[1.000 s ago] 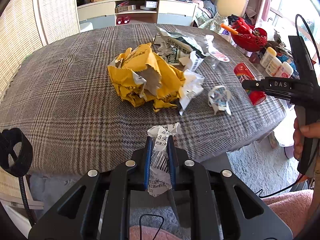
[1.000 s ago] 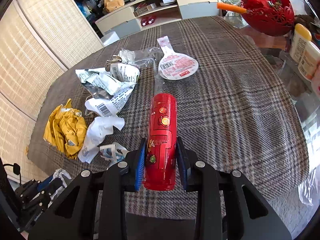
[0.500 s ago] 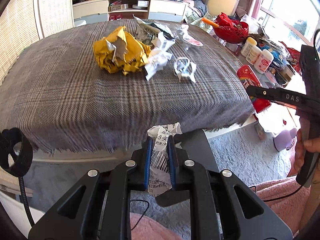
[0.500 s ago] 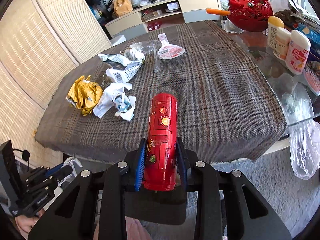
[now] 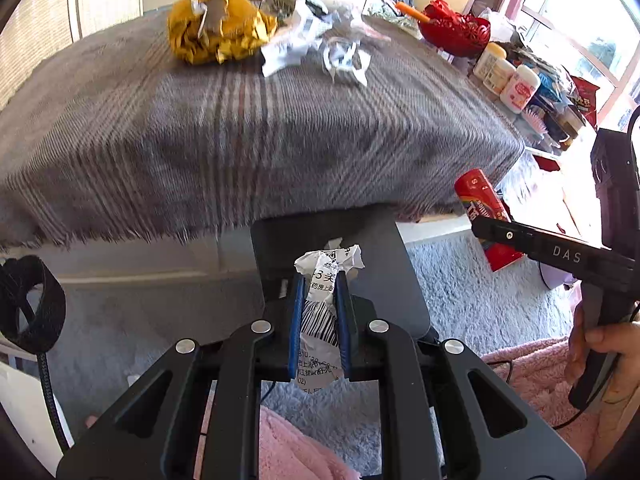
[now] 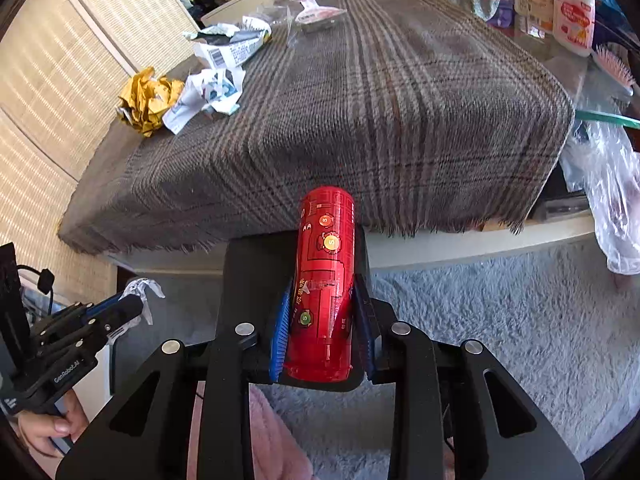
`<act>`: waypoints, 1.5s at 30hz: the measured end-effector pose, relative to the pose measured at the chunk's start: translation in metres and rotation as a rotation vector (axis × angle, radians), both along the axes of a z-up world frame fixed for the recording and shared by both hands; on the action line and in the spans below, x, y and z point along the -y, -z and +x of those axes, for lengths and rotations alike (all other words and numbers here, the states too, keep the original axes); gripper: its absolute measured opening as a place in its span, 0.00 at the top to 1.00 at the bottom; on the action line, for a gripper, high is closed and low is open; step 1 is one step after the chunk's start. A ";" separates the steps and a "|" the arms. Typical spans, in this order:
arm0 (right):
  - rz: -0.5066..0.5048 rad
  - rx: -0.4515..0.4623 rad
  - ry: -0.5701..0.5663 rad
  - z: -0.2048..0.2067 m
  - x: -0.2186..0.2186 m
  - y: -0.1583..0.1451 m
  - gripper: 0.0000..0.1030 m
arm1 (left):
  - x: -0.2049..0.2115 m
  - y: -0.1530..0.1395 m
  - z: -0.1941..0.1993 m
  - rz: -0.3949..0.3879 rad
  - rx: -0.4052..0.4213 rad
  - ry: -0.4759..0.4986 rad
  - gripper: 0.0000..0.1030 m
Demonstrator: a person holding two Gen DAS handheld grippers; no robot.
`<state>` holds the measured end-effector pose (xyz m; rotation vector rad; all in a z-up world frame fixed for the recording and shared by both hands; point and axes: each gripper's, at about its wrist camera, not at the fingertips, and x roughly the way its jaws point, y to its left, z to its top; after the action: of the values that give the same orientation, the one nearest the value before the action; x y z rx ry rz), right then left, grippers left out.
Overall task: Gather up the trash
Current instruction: 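Lower the wrapper and Skittles tube into the trash bin while both tools open, then raise both open tools back over the table trash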
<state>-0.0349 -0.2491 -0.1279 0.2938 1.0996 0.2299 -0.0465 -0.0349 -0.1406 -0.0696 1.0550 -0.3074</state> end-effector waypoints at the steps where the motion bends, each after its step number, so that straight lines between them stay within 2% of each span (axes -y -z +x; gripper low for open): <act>1: 0.003 -0.010 -0.001 -0.002 -0.002 0.006 0.71 | 0.001 0.006 -0.002 0.000 -0.008 -0.002 0.87; 5: -0.012 -0.048 -0.007 -0.004 -0.010 0.026 0.70 | 0.005 0.028 -0.005 0.010 -0.029 -0.010 0.87; 13: -0.034 -0.060 -0.014 0.002 -0.023 0.044 0.70 | 0.015 0.075 -0.003 0.005 -0.096 -0.026 0.87; 17: -0.027 -0.061 -0.027 0.006 -0.027 0.052 0.70 | 0.025 0.088 0.001 -0.002 -0.121 -0.019 0.87; 22: -0.001 -0.093 -0.019 0.014 -0.027 0.063 0.70 | 0.037 0.096 0.006 0.008 -0.135 -0.001 0.86; 33: 0.013 -0.098 -0.024 0.023 -0.044 0.065 0.68 | 0.041 0.096 0.015 0.012 -0.145 -0.010 0.85; 35: -0.002 -0.095 -0.010 0.024 -0.044 0.063 0.59 | 0.038 0.094 0.016 0.014 -0.147 -0.015 0.82; 36: -0.010 -0.094 -0.002 0.025 -0.044 0.063 0.44 | 0.037 0.093 0.016 0.019 -0.147 -0.019 0.75; 37: -0.013 -0.093 0.002 0.025 -0.043 0.062 0.36 | 0.035 0.092 0.016 0.022 -0.144 -0.021 0.66; 38: -0.015 -0.094 0.005 0.026 -0.043 0.061 0.36 | 0.034 0.090 0.015 0.025 -0.139 -0.024 0.61; 39: -0.021 -0.093 0.008 0.026 -0.041 0.061 0.35 | 0.032 0.088 0.014 0.030 -0.134 -0.026 0.52; 40: -0.033 -0.089 0.013 0.026 -0.041 0.060 0.31 | 0.031 0.086 0.013 0.037 -0.126 -0.027 0.44; 41: -0.047 -0.084 0.021 0.026 -0.040 0.058 0.27 | 0.030 0.084 0.012 0.042 -0.120 -0.027 0.41; 43: -0.063 -0.075 0.038 0.026 -0.038 0.055 0.11 | 0.027 0.078 0.010 0.055 -0.104 -0.034 0.25; 44: -0.056 -0.071 0.045 0.026 -0.035 0.054 0.08 | 0.026 0.075 0.009 0.059 -0.095 -0.037 0.21; 45: -0.040 -0.067 0.051 0.026 -0.032 0.053 0.05 | 0.024 0.072 0.008 0.064 -0.087 -0.039 0.14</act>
<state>-0.0091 -0.2173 -0.1814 0.2953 1.1605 0.1531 -0.0381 -0.0592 -0.2122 -0.0462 1.1478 -0.2368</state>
